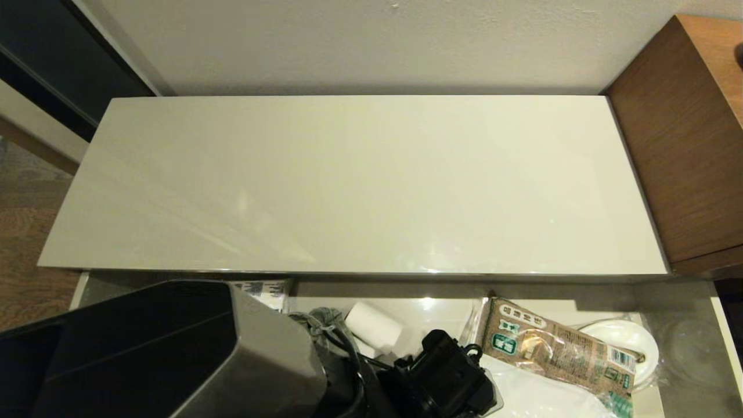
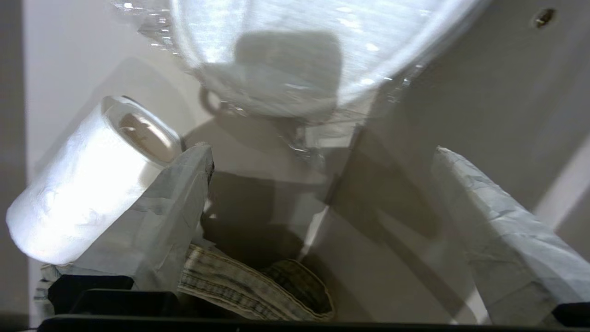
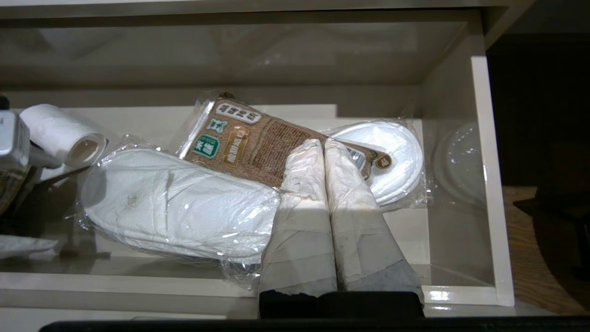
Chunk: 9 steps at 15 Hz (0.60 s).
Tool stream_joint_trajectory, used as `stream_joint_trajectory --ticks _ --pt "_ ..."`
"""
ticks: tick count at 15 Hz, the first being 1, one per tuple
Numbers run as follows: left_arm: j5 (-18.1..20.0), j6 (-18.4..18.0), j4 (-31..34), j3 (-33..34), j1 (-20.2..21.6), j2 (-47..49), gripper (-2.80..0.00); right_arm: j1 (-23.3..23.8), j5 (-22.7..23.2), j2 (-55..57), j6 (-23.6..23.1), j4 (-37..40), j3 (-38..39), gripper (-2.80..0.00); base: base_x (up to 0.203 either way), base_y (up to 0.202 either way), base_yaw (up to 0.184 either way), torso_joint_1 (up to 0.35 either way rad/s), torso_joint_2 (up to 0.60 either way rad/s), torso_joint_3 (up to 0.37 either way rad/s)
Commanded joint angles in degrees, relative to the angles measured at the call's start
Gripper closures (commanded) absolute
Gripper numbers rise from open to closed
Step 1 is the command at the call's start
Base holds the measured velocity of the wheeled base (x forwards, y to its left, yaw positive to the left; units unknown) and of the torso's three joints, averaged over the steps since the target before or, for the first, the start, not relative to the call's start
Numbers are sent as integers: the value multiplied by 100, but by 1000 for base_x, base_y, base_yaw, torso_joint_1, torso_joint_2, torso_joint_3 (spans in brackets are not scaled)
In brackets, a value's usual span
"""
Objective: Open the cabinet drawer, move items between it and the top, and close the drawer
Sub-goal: Take out the disposable slippers from the drawer
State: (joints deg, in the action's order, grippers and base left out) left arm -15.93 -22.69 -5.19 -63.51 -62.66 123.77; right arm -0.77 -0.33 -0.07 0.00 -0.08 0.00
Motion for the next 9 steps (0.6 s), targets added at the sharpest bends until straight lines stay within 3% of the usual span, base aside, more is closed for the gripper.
stream_joint_trajectory --ticks 1,7,9 --pt "-86 -8 -8 -38 -9 94 -280 -2 -2 -125 0 -1 9 0 0 0 0 0 0 0" --pt "-139 -8 -17 -56 -36 121 -280 -2 -2 -125 0 -1 9 0 0 0 0 0 0 0" --pt "-378 64 -348 1 -30 96 -280 -2 -2 -125 0 -1 9 0 0 0 0 0 0 0"
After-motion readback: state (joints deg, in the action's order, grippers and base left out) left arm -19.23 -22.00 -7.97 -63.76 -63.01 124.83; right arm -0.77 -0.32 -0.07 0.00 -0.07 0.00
